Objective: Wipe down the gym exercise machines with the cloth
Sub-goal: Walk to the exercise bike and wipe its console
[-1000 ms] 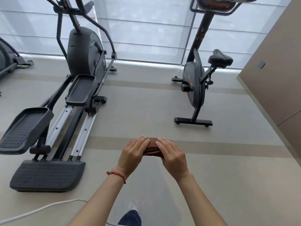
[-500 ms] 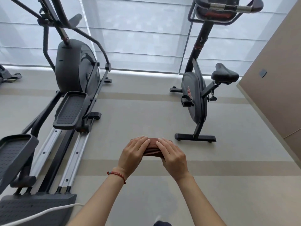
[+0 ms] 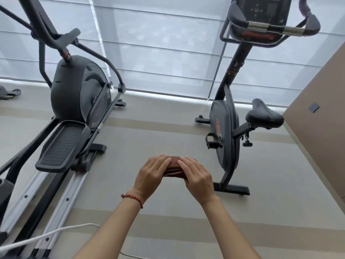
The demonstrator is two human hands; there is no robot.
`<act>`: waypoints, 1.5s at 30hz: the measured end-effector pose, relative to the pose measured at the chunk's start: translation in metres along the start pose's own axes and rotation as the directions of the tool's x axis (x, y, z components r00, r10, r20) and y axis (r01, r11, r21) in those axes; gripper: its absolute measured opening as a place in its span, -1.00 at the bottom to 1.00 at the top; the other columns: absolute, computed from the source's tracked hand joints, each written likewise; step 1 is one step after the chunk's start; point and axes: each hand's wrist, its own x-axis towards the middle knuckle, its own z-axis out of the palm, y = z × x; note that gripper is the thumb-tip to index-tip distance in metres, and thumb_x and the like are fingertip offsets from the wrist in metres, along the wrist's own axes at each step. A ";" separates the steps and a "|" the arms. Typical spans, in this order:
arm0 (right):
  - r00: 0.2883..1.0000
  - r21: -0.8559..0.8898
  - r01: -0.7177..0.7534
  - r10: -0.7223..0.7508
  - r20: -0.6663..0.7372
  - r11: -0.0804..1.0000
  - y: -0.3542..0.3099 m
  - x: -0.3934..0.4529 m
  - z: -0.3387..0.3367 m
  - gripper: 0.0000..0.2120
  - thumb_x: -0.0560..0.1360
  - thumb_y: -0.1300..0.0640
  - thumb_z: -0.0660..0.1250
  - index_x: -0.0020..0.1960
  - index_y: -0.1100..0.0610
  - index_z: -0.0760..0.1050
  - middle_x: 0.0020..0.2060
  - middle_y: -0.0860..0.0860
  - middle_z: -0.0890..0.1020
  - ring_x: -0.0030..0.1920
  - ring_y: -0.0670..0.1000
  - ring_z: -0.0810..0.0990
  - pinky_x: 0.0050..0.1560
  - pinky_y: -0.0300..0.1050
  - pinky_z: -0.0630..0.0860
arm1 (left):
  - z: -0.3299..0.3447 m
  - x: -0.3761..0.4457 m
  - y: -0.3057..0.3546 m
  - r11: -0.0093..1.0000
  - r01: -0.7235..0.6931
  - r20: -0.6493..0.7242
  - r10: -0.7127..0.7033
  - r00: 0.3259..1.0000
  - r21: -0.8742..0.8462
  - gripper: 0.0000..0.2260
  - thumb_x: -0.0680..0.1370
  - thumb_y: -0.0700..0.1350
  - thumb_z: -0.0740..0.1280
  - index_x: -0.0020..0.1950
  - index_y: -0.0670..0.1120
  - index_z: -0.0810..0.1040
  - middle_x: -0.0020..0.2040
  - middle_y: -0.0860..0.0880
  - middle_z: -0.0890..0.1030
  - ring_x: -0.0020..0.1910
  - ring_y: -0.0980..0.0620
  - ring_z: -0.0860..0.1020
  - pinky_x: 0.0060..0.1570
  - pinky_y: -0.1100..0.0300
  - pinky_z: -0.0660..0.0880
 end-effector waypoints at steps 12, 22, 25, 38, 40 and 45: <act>1.000 0.004 0.004 -0.004 -0.025 1.000 0.109 0.077 0.066 -0.69 0.39 0.38 0.41 0.12 0.24 0.56 0.07 0.13 0.66 0.10 0.12 0.64 0.11 -0.02 0.56 | 0.086 0.096 -0.082 0.999 -0.039 -0.048 0.038 0.998 -0.009 -0.75 0.66 -0.19 0.05 0.15 -0.23 0.48 0.05 -0.19 0.63 0.05 -0.15 0.61 0.10 0.04 0.53; 0.998 -0.040 -0.012 0.010 -0.061 0.999 0.197 0.190 0.160 -0.72 0.38 0.40 0.40 0.08 0.25 0.60 0.05 0.10 0.67 0.10 0.11 0.64 0.09 -0.04 0.57 | 0.156 0.196 -0.211 0.996 -0.080 -0.064 0.078 0.995 -0.036 -0.77 0.66 -0.19 0.03 0.17 -0.21 0.43 0.04 -0.20 0.64 0.03 -0.16 0.62 0.09 0.02 0.55; 0.997 -0.041 -0.017 0.014 -0.070 0.999 0.221 0.229 0.189 -0.65 0.35 0.40 0.45 0.12 0.23 0.56 0.05 0.10 0.67 0.08 0.10 0.65 0.06 -0.04 0.58 | 0.175 0.229 -0.255 0.995 -0.097 -0.067 0.094 0.993 -0.030 -0.80 0.60 -0.20 0.15 0.17 -0.21 0.43 0.03 -0.20 0.64 0.02 -0.16 0.62 0.09 0.02 0.54; 0.997 -0.066 -0.032 0.027 -0.077 0.997 0.330 0.343 0.279 -0.69 0.34 0.39 0.49 0.07 0.27 0.63 0.04 0.13 0.67 0.07 0.12 0.65 0.11 -0.02 0.58 | 0.264 0.337 -0.377 0.993 -0.106 -0.103 0.101 0.990 -0.043 -0.79 0.54 -0.25 0.23 0.18 -0.21 0.44 0.06 -0.18 0.63 0.06 -0.13 0.59 0.11 0.04 0.52; 0.996 -0.062 -0.020 0.015 -0.087 0.998 0.354 0.359 0.294 -0.67 0.33 0.40 0.51 0.08 0.27 0.62 0.05 0.14 0.67 0.07 0.13 0.65 0.11 -0.01 0.58 | 0.281 0.357 -0.394 0.993 -0.111 -0.117 0.107 0.987 -0.029 -0.78 0.54 -0.26 0.24 0.18 -0.21 0.44 0.06 -0.18 0.63 0.06 -0.13 0.59 0.12 0.04 0.51; 0.992 -0.097 0.003 -0.016 -0.128 0.995 0.417 0.404 0.326 -0.76 0.38 0.38 0.45 0.05 0.28 0.64 0.03 0.13 0.68 0.05 0.13 0.66 0.16 -0.04 0.53 | 0.326 0.413 -0.431 0.994 -0.111 -0.136 0.109 0.985 -0.002 -0.81 0.63 -0.24 0.11 0.17 -0.22 0.44 0.05 -0.19 0.63 0.04 -0.15 0.60 0.08 0.02 0.54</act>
